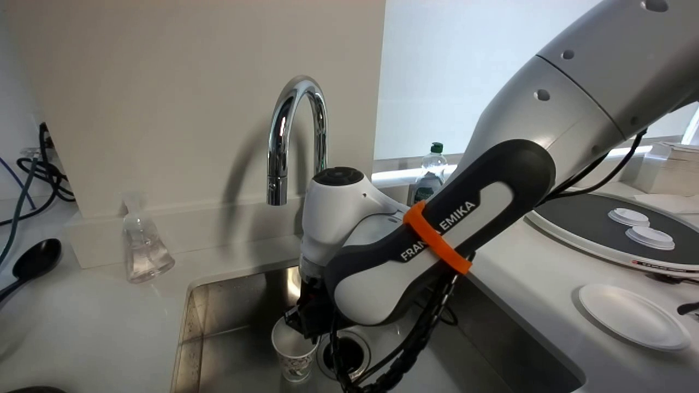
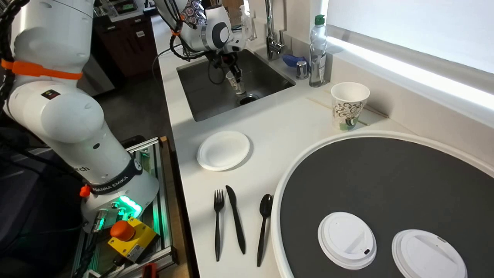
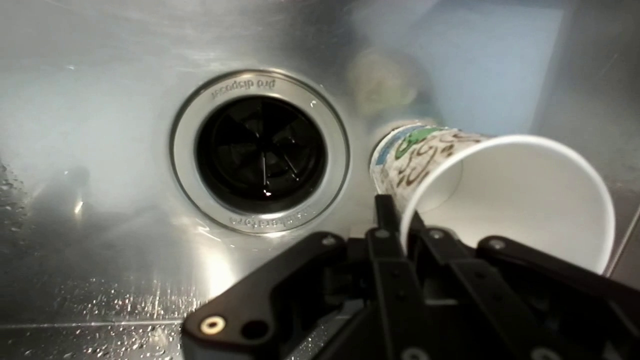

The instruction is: Move the cup to the left then open the faucet.

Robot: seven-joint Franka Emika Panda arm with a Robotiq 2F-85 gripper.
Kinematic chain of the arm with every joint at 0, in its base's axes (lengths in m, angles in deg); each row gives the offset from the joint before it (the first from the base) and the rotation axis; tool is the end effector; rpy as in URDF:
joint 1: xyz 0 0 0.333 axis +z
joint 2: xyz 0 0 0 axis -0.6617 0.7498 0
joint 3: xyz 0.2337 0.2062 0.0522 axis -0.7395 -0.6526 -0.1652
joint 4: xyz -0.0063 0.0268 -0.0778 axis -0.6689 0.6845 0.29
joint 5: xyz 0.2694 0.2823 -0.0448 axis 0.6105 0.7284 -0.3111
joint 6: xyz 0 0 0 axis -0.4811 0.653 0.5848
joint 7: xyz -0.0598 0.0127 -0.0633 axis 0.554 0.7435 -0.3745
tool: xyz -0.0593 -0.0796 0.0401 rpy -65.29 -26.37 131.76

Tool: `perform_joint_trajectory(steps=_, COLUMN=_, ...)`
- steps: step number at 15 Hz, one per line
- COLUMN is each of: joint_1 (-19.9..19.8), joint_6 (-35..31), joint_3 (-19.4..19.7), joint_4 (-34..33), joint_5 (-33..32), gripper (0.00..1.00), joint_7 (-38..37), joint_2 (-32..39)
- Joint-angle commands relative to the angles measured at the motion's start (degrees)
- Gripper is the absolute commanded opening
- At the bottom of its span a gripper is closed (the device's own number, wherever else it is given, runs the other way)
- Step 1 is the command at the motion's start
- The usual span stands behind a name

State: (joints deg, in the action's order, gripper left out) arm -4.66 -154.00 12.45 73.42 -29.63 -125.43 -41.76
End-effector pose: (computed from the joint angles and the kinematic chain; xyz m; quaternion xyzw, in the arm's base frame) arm 0.5030 0.4422 0.1885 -0.9970 -0.0175 -0.0674 0.0333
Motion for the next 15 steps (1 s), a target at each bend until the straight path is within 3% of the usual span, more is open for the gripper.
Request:
perform_joint_trajectory(steps=1, joint_1=0.7, joint_6=1.7, joint_3=0.8, joint_4=-1.1, joint_5=1.3, gripper=0.24, joint_7=-0.3, joint_2=1.6)
perform_joint_trajectory(steps=11, joint_1=1.1, joint_6=0.2, joint_3=1.3, joint_4=0.8, joint_5=0.8, gripper=0.96, joint_7=-1.1, joint_2=-1.1)
perform_joint_trajectory(steps=12, joint_1=1.0, joint_6=0.1, joint_3=1.3, joint_4=1.0, joint_5=0.8, gripper=1.0, joint_7=-1.2, joint_2=-1.6)
perform_joint_trajectory(steps=15, joint_1=1.0, joint_6=-0.4, joint_3=1.4, joint_4=2.2, joint_5=0.9, gripper=1.0, joint_7=-2.0, joint_2=-3.5)
